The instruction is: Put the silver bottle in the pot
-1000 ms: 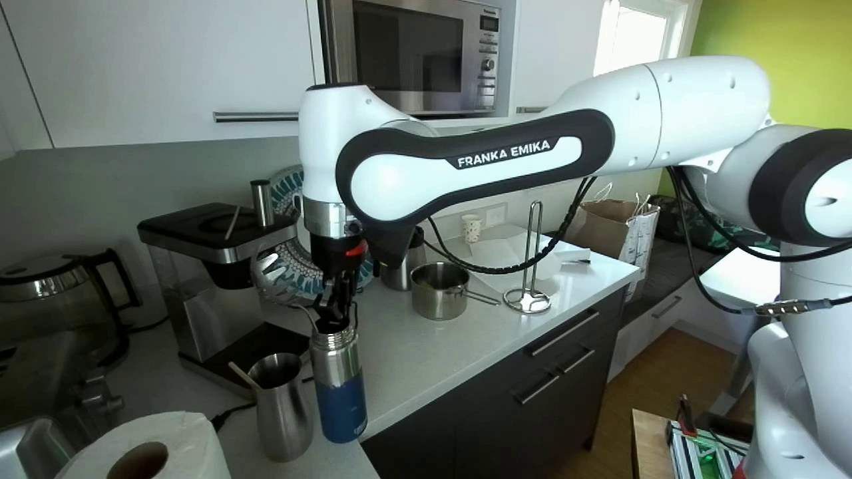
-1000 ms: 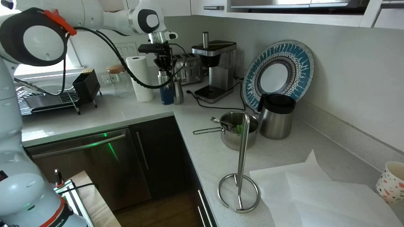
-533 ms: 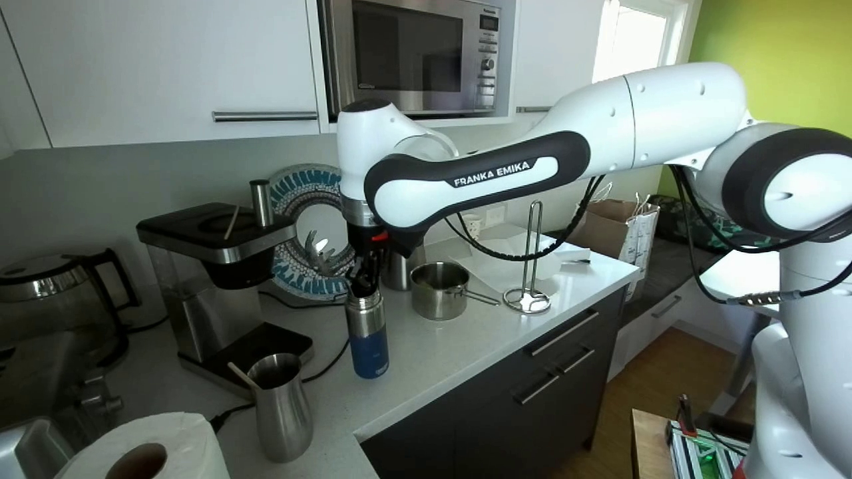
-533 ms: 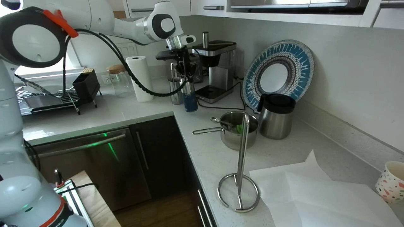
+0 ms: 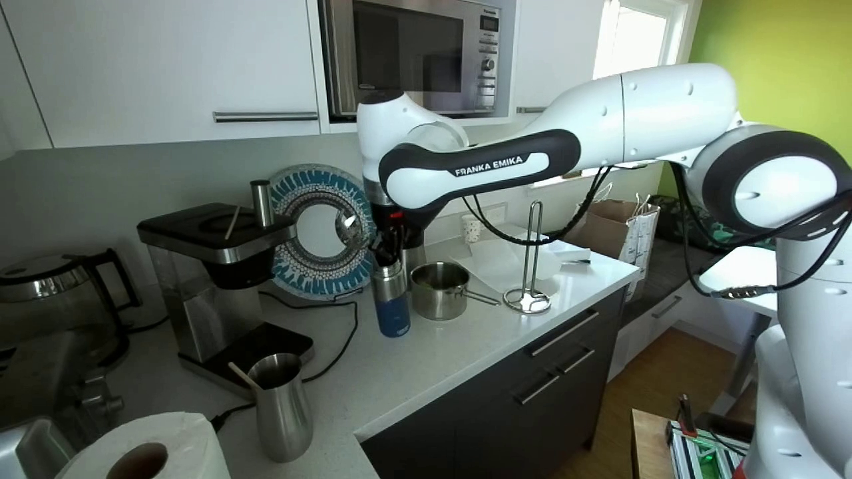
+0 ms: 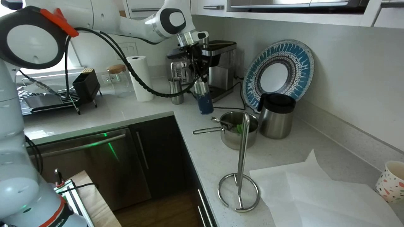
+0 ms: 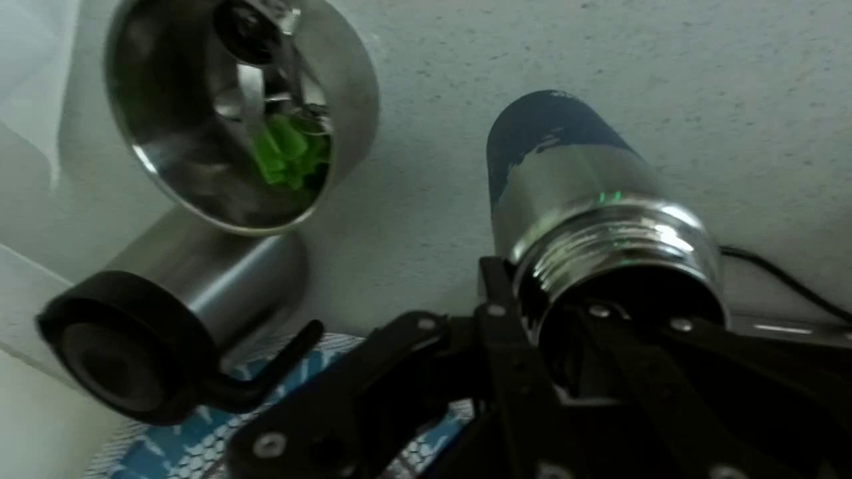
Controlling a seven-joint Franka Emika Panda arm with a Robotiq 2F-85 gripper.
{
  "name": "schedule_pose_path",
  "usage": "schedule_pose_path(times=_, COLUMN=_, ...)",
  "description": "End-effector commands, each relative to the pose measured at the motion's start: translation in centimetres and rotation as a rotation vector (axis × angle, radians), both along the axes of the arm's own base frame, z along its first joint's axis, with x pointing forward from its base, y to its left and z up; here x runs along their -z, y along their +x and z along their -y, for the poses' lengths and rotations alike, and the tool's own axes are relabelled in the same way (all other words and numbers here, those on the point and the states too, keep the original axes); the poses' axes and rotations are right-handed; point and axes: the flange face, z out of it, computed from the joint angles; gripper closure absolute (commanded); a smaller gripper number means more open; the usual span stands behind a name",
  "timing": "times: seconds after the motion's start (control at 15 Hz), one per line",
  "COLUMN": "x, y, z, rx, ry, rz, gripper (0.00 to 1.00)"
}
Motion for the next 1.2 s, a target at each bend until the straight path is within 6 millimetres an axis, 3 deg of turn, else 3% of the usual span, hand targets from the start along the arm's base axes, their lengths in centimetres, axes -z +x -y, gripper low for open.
schedule_pose_path(times=0.0, x=-4.2, y=-0.5, z=6.5, rx=0.137, ry=0.003, rz=0.053, gripper=0.96)
schedule_pose_path(times=0.33, x=-6.9, y=-0.8, z=9.7, rx=0.181, ry=0.073, rz=0.054, gripper=0.96)
schedule_pose_path(times=0.6, x=-8.4, y=-1.3, z=11.6, rx=0.333, ry=-0.079, rz=0.143, gripper=0.96)
schedule_pose_path(times=0.93, x=-6.1, y=-2.1, z=13.8, rx=0.465, ry=-0.214, rz=0.084, gripper=0.96)
schedule_pose_path(times=1.13, x=-4.0, y=-2.8, z=14.2, rx=0.446, ry=-0.153, rz=0.024, gripper=0.96)
